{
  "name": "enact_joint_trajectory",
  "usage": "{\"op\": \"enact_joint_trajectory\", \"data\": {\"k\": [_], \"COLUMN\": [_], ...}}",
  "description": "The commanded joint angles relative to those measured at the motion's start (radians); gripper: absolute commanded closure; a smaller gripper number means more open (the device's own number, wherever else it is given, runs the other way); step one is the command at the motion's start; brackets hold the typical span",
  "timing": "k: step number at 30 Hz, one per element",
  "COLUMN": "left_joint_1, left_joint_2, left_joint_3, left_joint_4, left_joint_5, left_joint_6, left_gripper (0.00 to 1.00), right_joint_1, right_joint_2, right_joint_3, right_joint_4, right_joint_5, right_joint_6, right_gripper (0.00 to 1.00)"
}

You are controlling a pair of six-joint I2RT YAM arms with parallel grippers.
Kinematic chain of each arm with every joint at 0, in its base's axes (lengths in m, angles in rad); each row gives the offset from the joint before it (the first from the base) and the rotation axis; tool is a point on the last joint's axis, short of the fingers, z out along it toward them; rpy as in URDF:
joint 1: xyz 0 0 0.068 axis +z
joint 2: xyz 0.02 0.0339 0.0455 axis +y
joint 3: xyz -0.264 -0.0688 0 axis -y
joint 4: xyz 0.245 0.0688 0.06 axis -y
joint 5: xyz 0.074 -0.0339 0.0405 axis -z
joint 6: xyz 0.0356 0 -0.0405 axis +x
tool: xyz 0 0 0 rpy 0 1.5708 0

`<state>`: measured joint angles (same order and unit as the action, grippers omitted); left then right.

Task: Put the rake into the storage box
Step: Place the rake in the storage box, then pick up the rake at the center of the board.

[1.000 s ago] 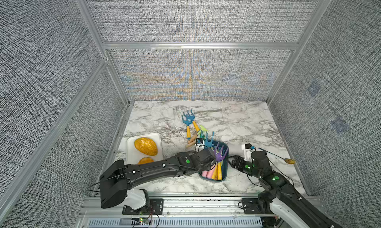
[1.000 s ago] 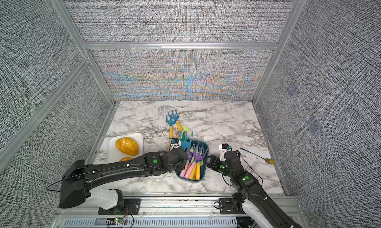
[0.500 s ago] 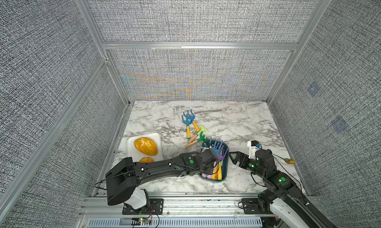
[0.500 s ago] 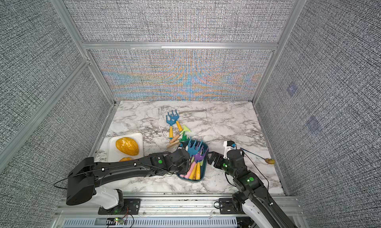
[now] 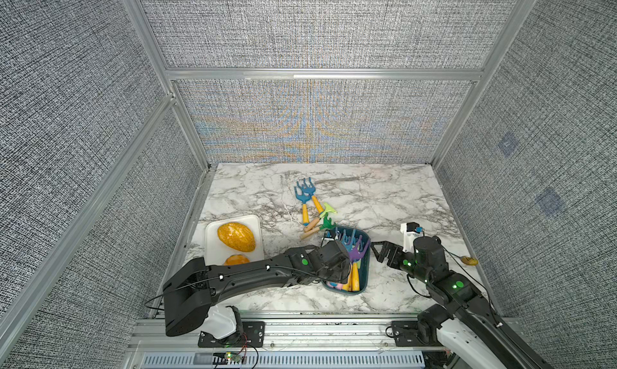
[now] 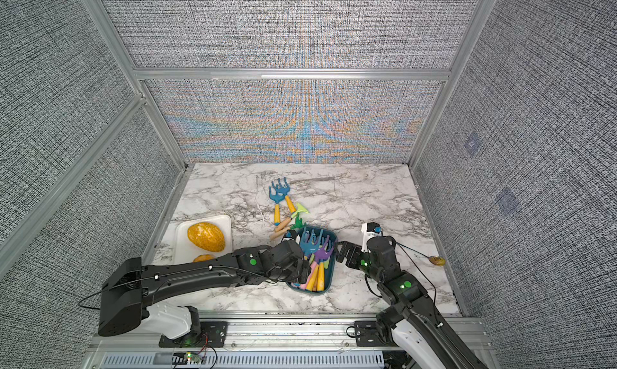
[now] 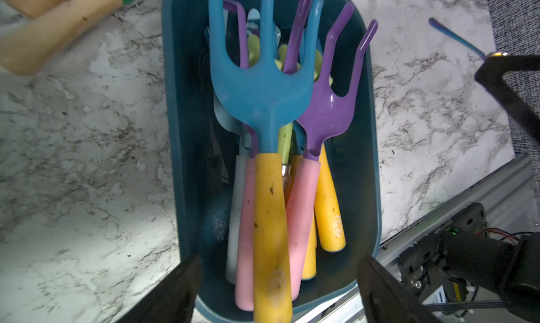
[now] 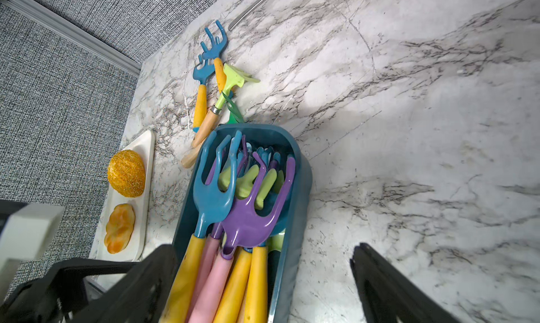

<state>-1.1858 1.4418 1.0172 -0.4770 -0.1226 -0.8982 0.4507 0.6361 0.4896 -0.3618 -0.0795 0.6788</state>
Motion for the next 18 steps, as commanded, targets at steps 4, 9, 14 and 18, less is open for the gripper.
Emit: {"op": "enact_joint_trajectory", "data": {"k": [4, 9, 14, 18], "left_joint_1": [0.125, 0.279, 0.402, 0.488], "left_joint_2": [-0.054, -0.068, 0.025, 0.135], "left_joint_3": [0.048, 0.071, 0.137, 0.219], "left_joint_4": [-0.157, -0.197, -0.206, -0.217], "left_joint_5": [-0.057, -0.048, 0.003, 0.035], "left_joint_6": [0.099, 0.197, 0.299, 0.352], "left_gripper": [0.01, 0.01, 0.01, 0.01], "right_joint_1": [-0.003, -0.023, -0.043, -0.052], "right_joint_2": [0.123, 0.289, 0.489, 0.667], "right_joint_3": [0.107, 0.224, 0.359, 0.489], "right_joint_4": [0.056, 0.079, 0.110, 0.099], "right_joint_5": [0.003, 0.006, -0.025, -0.057], "right_joint_6": [-0.113, -0.205, -0.263, -0.318], "right_gripper": [0.01, 0.01, 0.01, 0.01]}}
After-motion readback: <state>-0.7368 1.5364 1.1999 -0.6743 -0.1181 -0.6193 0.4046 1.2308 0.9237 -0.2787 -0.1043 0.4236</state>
